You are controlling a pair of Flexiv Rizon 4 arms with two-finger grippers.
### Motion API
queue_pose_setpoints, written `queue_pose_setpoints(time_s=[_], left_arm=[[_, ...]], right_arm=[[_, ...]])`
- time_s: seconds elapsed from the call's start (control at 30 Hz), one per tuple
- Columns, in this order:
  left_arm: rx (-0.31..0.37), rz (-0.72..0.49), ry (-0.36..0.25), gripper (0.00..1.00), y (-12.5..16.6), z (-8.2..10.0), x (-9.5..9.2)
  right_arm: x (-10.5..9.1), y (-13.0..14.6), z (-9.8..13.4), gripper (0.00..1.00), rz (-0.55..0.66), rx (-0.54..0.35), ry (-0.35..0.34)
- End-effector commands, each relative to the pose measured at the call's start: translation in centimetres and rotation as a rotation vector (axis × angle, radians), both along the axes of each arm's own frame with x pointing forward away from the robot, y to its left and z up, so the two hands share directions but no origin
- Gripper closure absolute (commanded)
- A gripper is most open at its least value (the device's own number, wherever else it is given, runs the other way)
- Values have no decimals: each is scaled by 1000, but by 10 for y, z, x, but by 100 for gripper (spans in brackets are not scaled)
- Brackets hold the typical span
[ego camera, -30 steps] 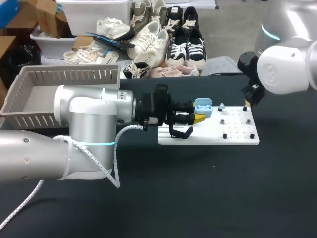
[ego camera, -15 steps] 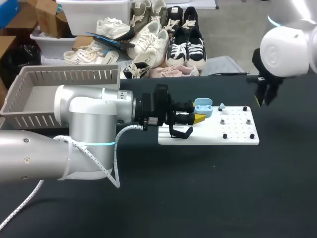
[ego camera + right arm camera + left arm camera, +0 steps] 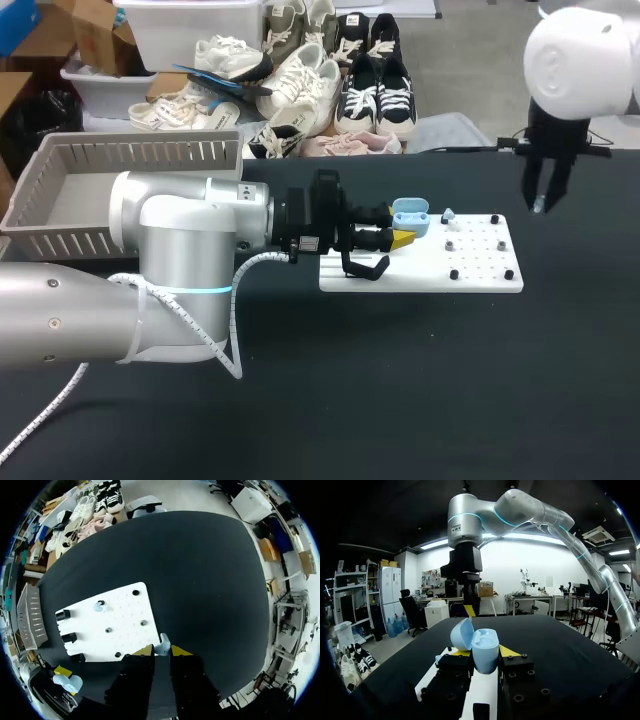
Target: Pick up each earbud case from the left stands, insert the matching earbuds, close the lid, and place the case in the box.
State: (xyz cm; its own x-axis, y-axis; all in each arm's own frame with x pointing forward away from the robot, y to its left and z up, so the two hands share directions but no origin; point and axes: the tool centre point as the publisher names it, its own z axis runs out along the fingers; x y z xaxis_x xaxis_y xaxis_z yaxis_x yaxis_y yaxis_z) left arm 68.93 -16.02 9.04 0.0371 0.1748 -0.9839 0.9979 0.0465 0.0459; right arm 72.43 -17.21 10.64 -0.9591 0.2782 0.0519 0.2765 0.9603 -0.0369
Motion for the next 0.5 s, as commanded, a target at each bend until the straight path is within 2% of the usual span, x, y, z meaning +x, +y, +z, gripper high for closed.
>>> queue_pose_setpoints(time_s=[0.03,0.23,0.3,0.37,0.43,0.5], left_arm=[[-2,5,-2,100,0,-1,-1],[-2,5,-2,100,0,-1,-1],[-2,5,-2,100,0,-1,-1],[-2,5,-2,100,0,-1,-1],[-2,5,-2,100,0,-1,-1],[-2,5,-2,100,0,-1,-1]], right_arm=[[-17,14,14,100,-53,-20,-19],[-32,34,33,100,-111,-32,-37],[-37,40,40,100,-116,-20,-46],[-42,45,47,100,-106,48,-58],[-45,51,53,100,-120,27,-62],[-49,56,59,100,-126,45,-66]])
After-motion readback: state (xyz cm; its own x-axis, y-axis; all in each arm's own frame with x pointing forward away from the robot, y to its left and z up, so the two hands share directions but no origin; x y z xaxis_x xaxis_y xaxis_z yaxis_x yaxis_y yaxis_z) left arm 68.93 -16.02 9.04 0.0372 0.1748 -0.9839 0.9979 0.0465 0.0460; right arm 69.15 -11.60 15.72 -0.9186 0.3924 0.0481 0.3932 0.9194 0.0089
